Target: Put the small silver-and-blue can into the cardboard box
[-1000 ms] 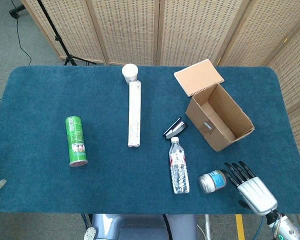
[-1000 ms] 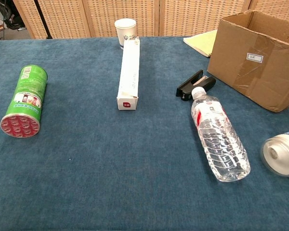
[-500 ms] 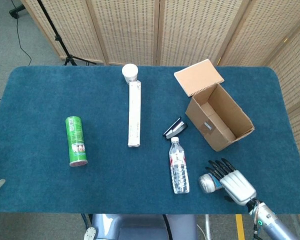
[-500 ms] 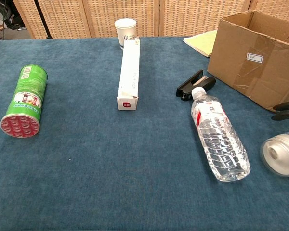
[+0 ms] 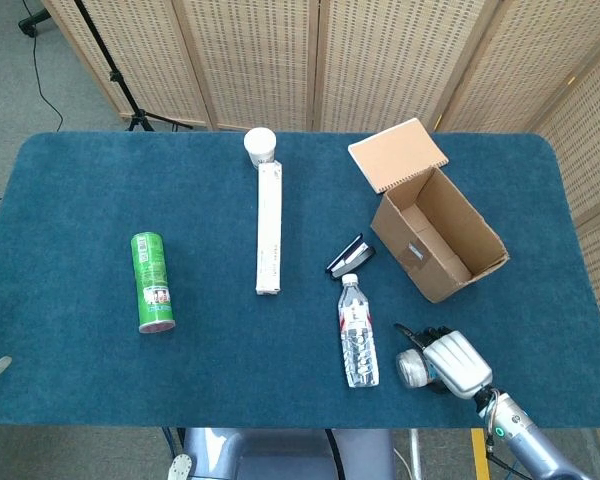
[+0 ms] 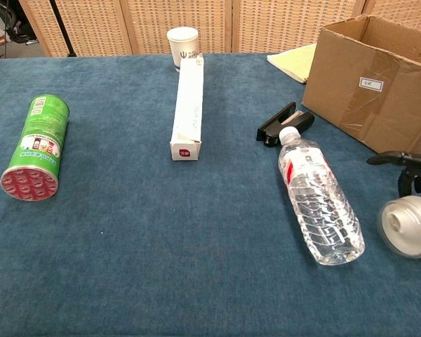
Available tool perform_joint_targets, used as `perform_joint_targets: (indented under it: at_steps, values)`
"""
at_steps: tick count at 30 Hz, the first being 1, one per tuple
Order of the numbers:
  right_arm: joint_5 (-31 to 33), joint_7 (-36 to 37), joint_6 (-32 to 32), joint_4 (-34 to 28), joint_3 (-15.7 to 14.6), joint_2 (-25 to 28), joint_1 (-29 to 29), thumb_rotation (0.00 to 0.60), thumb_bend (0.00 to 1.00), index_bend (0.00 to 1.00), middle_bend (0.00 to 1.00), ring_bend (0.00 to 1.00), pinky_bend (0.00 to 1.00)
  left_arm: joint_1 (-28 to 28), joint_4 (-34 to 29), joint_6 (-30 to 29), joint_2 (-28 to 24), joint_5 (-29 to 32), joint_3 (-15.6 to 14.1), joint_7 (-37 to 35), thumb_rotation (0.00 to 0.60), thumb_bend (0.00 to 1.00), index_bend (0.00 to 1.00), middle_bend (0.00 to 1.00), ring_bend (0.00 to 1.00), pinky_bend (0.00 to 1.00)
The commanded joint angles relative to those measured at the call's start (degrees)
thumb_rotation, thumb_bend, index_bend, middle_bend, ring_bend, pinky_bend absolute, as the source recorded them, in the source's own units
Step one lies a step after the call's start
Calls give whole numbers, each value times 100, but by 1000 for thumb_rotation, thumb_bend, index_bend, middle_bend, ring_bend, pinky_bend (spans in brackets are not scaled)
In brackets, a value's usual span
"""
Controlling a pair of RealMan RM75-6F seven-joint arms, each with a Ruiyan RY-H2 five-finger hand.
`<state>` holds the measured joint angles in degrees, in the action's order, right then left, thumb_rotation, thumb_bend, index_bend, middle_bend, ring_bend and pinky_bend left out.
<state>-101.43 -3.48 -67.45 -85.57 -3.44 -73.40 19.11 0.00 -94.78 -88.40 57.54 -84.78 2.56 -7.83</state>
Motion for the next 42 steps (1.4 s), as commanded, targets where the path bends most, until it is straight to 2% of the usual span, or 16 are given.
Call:
perform_joint_targets:
  at_steps: [1, 8, 9, 10, 15, 17, 20, 23, 26, 35, 42]
  values:
    - [-211, 245, -423, 50, -26, 49, -12, 600, 343, 648, 648, 496, 521, -3, 0, 6, -4, -6, -4, -7, 600, 0, 0, 0, 0, 0]
    - [-255, 642, -949, -597, 82, 522, -43, 600, 464, 698, 689, 534, 521, 16, -14, -36, -20, -28, -8, -56, 600, 0, 0, 0, 0, 0]
    - [-191, 747, -1040, -805, 167, 663, -30, 600, 475, 700, 691, 537, 521, 19, -17, -46, -27, -32, -7, -60, 600, 0, 0, 0, 0, 0]
    - [-70, 836, -1239, -1043, 384, 808, -13, 600, 484, 700, 692, 537, 521, 22, -20, -56, -31, -42, -8, -71, 600, 0, 0, 0, 0, 0]
    - [521, 700, -1252, -1966, 998, 1390, 178, 600, 504, 703, 697, 537, 521, 25, -17, -62, -47, -65, -16, -117, 600, 0, 0, 0, 0, 0]
    - [986, 659, -1055, -2235, 1317, 1526, 356, 600, 506, 703, 697, 537, 521, 17, -28, -46, -54, -72, -21, -127, 600, 0, 0, 0, 0, 0]
    - [2034, 427, -624, -2364, 1906, 1523, 753, 600, 516, 703, 697, 537, 521, 13, -43, -48, -67, -94, -28, -112, 600, 0, 0, 0, 0, 0]
    - [2913, 142, -308, -2327, 2271, 1360, 1073, 600, 517, 703, 697, 537, 521, 15, -57, -54, -67, -82, -22, -106, 600, 0, 0, 0, 0, 0]
    - [4150, -86, 131, -2205, 2659, 1094, 1508, 600, 530, 704, 697, 537, 522, -7, -65, 5, -70, -44, -19, -85, 600, 0, 0, 0, 0, 0]
    - [6499, -958, 264, -1806, 3153, 493, 2340, 600, 568, 703, 697, 537, 531, -71, -69, 166, -99, 113, 26, -137, 600, 0, 0, 0, 0, 0]
    - [7495, -1264, 95, -1342, 3261, 164, 2623, 600, 569, 704, 697, 537, 532, -98, -61, 237, -140, 142, 29, -232, 600, 0, 0, 0, 0, 0]
